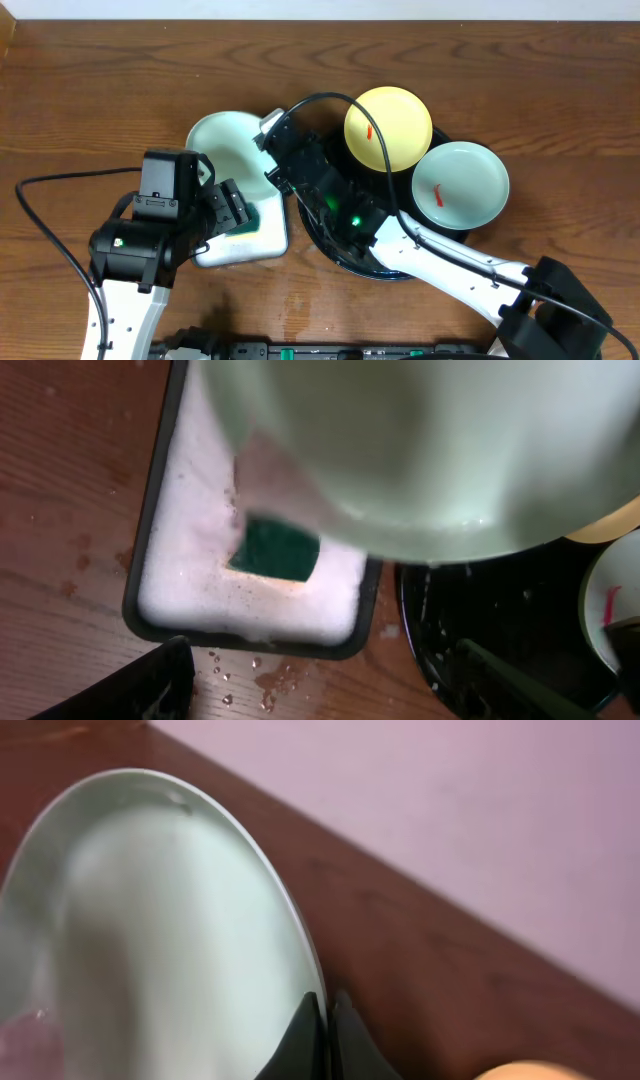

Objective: Clean dirty plates on tray and stack at the side
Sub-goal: 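Lift the cleaned green plate off the tray with the right gripper, then carry the green plate right and set it on the table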

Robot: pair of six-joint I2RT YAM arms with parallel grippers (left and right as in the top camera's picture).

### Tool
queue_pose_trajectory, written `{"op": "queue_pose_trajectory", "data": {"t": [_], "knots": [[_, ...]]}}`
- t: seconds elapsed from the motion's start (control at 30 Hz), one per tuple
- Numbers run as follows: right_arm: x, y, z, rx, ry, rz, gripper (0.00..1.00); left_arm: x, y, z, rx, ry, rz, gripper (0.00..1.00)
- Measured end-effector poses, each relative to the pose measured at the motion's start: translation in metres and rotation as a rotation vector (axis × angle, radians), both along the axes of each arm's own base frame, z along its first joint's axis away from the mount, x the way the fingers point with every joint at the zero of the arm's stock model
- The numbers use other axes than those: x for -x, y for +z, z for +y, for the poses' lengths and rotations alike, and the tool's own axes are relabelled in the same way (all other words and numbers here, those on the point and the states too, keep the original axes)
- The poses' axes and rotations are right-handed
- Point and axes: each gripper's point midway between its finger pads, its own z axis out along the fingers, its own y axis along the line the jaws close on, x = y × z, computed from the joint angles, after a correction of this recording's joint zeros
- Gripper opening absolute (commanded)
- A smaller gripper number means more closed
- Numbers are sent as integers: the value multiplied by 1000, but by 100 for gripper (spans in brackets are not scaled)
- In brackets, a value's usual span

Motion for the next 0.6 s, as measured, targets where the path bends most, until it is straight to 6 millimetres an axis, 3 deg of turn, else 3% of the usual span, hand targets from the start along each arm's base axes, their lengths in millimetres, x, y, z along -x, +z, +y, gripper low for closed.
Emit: {"op": "queue_pose_trajectory", "data": {"t": [0.6], "knots": [[-4, 24, 0, 111, -10, -177, 1, 0, 0, 0, 0, 0, 0, 82]]}}
